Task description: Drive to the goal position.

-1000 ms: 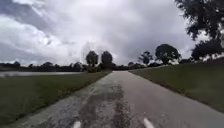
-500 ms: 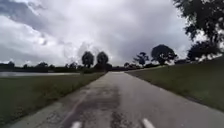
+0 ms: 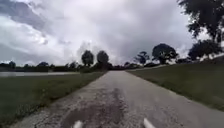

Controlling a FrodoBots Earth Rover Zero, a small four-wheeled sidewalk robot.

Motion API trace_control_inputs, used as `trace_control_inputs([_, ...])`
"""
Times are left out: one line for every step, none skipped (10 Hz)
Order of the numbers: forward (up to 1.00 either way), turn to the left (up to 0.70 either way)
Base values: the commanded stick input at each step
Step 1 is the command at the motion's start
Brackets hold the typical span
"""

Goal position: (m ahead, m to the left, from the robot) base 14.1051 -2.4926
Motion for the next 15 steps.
trace_control_inputs([0.70,-0.02])
trace_control_inputs([0.70,-0.03])
trace_control_inputs([0.70,-0.04])
trace_control_inputs([0.70,-0.04])
trace_control_inputs([0.70,-0.05])
trace_control_inputs([0.70,-0.06])
trace_control_inputs([0.70,-0.06])
trace_control_inputs([0.70,-0.07])
trace_control_inputs([0.70,-0.08])
trace_control_inputs([0.70,-0.09])
trace_control_inputs([0.70,-0.09])
trace_control_inputs([0.70,-0.10])
trace_control_inputs([0.70,-0.11])
trace_control_inputs([0.70,-0.10])
trace_control_inputs([0.70,-0.09])
